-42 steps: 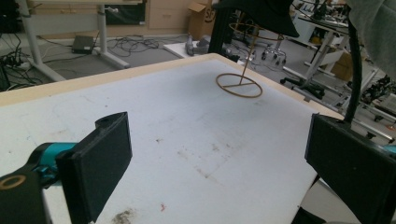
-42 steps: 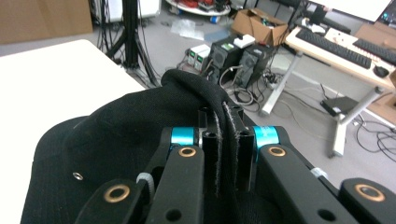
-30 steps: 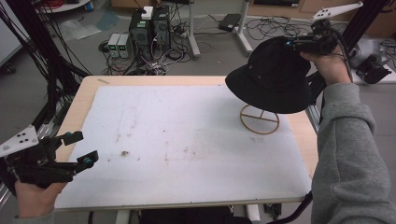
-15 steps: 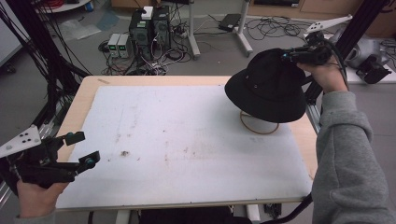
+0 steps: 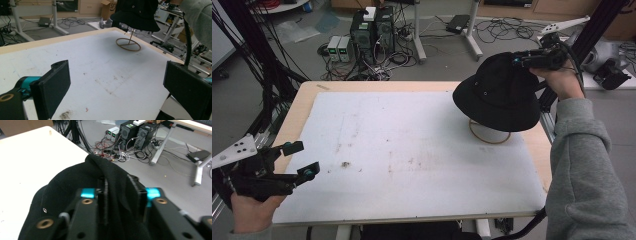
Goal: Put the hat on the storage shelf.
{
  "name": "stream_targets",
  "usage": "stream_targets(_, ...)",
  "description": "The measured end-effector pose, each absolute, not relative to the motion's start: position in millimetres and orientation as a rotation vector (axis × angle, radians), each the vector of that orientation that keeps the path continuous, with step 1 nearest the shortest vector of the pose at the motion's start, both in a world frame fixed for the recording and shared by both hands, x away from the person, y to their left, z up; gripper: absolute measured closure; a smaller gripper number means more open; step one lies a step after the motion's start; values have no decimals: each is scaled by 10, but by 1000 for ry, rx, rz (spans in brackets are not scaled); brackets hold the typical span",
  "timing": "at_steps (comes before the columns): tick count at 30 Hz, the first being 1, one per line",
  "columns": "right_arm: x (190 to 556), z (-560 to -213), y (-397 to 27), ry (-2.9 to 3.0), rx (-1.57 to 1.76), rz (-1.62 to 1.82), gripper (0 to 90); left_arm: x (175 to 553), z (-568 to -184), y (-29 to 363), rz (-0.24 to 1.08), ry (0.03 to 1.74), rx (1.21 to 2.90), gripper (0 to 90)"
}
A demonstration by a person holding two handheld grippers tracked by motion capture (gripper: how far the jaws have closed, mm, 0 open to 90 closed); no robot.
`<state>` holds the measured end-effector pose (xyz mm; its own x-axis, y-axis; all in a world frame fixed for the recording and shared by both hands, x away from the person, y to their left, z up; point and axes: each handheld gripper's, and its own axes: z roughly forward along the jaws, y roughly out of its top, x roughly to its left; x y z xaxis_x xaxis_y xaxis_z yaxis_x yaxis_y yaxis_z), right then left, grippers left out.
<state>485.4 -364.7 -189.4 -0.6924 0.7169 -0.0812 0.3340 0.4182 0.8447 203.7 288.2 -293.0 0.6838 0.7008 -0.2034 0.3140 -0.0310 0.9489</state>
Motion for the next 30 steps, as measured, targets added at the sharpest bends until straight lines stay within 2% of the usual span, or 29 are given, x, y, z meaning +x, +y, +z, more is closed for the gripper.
stream_targets(1, 4854, -1894, -3647, 2245, 894, 1193, 658, 2037, -2930, 2882, 378, 843, 1625, 77)
stream_targets(2, 4853, -1894, -3647, 2245, 899, 1192, 623, 2041, -2933, 2888, 376, 846, 1624, 77)
stream_targets(3, 4859, -1892, -3654, 2235, 923, 1202, 540, 2044, -2935, 2893, 372, 848, 1623, 77)
stream_targets(6, 4869, -1896, -3661, 2229, 929, 1208, 496, 2048, -2941, 2895, 369, 851, 1620, 77)
stream_targets(7, 4880, -1895, -3667, 2211, 943, 1219, 418, 2053, -2943, 2891, 370, 849, 1624, 77)
stream_targets(9, 4879, -1890, -3671, 2205, 952, 1229, 384, 2053, -2943, 2888, 371, 848, 1625, 77)
stream_targets(10, 4878, -1883, -3674, 2194, 949, 1246, 319, 2053, -2943, 2886, 370, 848, 1624, 77)
stream_targets(13, 4864, -1853, -3686, 2168, 947, 1304, 197, 2054, -2943, 2881, 370, 847, 1625, 77)
stream_targets(14, 4859, -1841, -3693, 2149, 936, 1330, 111, 2054, -2943, 2879, 371, 847, 1625, 77)
stream_targets(30, 4796, -1784, -3726, 2155, 888, 1432, 111, 2062, -2936, 2870, 370, 843, 1623, 77)
